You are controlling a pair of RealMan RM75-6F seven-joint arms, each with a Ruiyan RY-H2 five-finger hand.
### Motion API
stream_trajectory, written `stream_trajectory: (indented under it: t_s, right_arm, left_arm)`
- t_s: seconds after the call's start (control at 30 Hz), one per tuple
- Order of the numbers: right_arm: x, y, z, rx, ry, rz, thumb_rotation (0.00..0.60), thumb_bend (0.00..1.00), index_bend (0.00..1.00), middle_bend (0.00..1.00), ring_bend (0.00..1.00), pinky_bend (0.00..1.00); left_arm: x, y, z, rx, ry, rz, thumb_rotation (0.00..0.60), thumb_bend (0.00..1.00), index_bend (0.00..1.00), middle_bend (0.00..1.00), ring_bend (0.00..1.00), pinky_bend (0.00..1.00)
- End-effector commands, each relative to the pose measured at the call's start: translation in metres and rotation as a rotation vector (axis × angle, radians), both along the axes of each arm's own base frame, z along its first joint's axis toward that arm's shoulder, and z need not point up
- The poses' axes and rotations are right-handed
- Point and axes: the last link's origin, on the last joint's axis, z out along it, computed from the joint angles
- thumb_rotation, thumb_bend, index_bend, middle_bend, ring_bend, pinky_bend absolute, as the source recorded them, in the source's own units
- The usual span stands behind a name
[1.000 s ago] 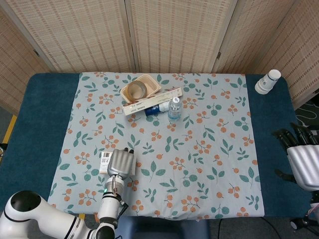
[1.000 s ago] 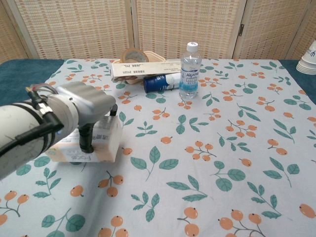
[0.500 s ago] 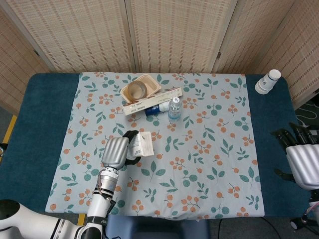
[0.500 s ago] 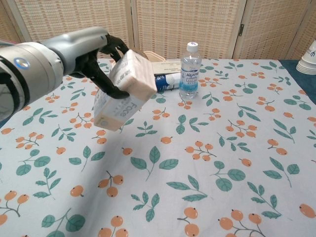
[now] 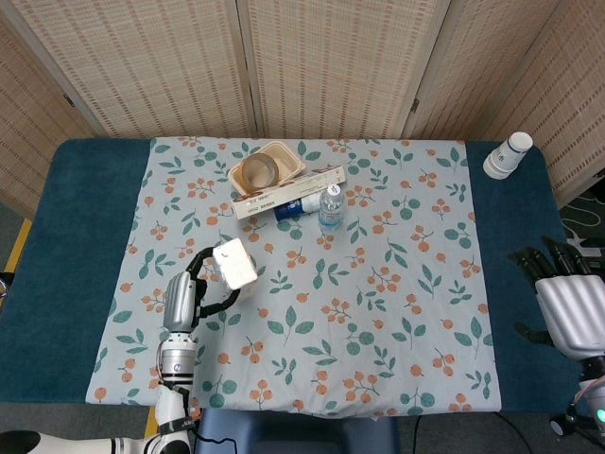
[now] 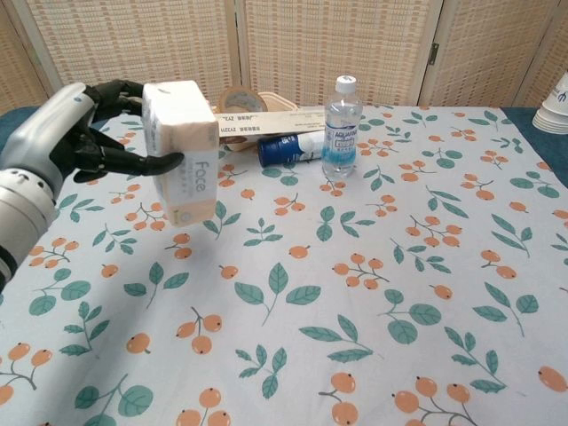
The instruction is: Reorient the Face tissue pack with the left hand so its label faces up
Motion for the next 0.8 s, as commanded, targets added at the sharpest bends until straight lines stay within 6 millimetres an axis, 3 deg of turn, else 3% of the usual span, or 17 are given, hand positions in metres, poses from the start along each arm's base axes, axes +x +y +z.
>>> stream_trajectory:
  t_s: [0.03,0.53,0.8]
  right_arm:
    - [0.0,-0.001,-0.002,0.006,0.001,-0.004,0.6,0.07,0.2,0.17,0.01,0.09]
    - [-0.001,-0.002,-0.005,0.008,0.013,-0.01,0.6,0.07,0.19,0.17,0.01,0.09]
    - [-0.002,-0.004,-0.008,0.011,0.024,-0.015,0.6,0.07,0.19,0.17,0.01,0.09]
  left_arm:
    - [-0.011,-0.011,-0.015,-0.003,-0.014,0.009,0.6,0.24,0.36,0.45,1.0,1.0]
    - [-0.028,-0.007,-0.031,-0.041,-0.079,0.071,0.6,0.25,0.34,0.43,1.0,1.0]
    - [-0.026,-0.014,-0.044,-0.145,-0.129,-0.022,0.6,0.25,0.33,0.42,1.0,1.0]
